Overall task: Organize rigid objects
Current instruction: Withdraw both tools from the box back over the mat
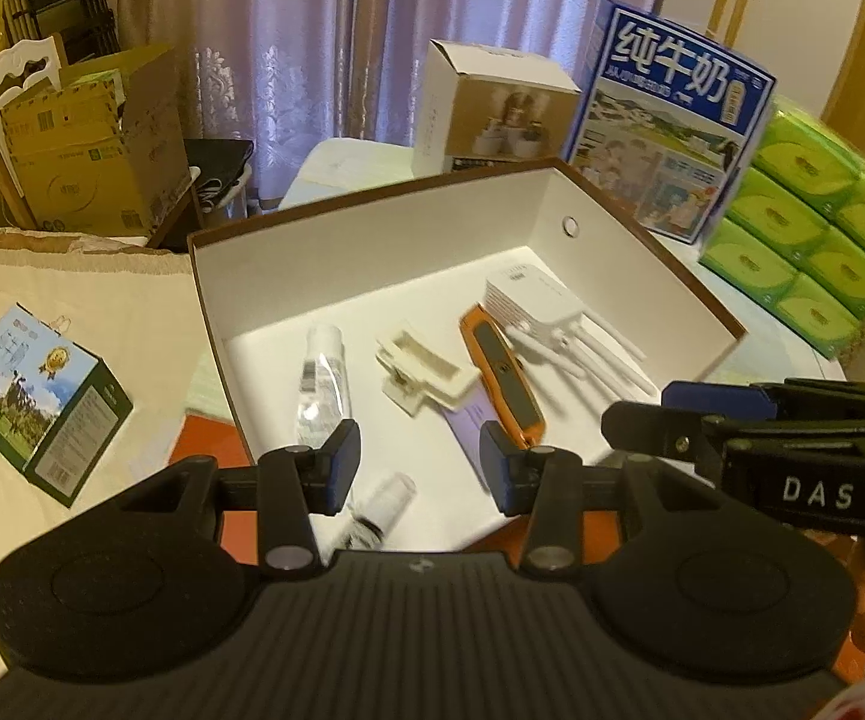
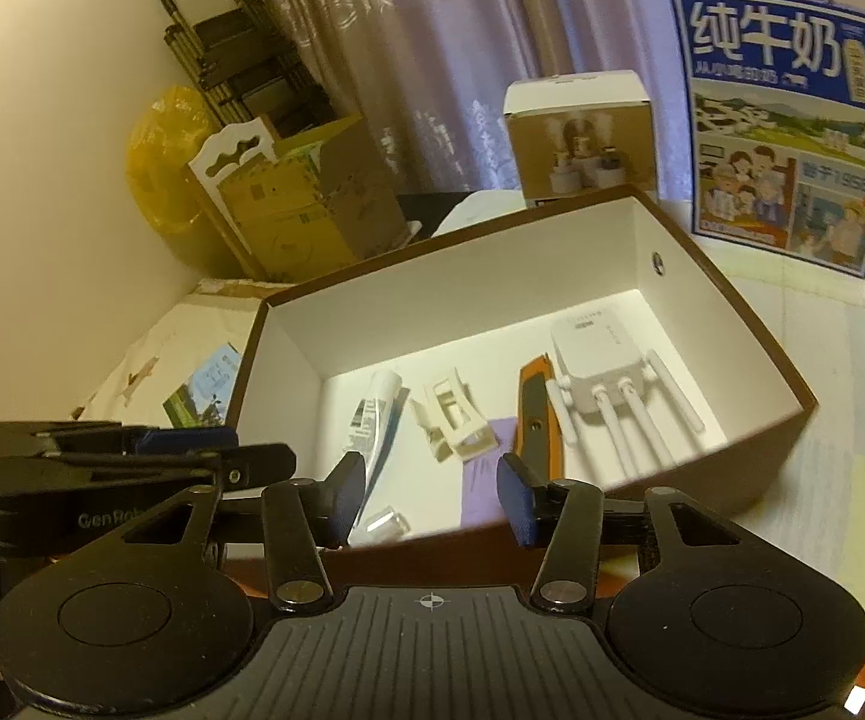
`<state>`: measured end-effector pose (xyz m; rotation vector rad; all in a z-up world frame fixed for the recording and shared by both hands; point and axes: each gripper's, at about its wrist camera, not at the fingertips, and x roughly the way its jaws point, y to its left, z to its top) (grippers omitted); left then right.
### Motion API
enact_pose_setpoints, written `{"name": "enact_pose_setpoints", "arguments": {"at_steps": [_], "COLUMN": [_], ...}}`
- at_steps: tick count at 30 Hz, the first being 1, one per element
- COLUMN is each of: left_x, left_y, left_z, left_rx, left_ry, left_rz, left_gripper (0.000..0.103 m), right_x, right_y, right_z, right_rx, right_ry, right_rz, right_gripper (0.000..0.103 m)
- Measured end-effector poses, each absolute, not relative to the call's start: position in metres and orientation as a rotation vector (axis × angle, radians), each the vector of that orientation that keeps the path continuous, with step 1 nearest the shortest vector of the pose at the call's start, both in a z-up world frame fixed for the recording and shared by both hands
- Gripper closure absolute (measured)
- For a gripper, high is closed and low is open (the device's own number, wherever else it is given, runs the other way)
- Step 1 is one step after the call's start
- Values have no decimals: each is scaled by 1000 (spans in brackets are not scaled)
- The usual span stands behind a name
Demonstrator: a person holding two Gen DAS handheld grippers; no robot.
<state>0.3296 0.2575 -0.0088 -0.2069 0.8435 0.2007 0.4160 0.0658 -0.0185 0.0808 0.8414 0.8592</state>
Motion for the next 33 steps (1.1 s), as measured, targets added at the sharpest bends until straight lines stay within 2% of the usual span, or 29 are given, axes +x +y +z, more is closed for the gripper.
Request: {"name": "enact_pose_setpoints", "arguments": {"at_steps": [33], "left_x": [245], "left_y": [169], "left_z": [-19], "left_rx": [-167], "left_ry": [908], "left_rz": [100], "left_gripper": [64], "right_x": [321], "right_y": [-31], "right_z": [-29], "right_rx": [103], "right_ry": [867], "right_rz": [791], "right_gripper": [56]}}
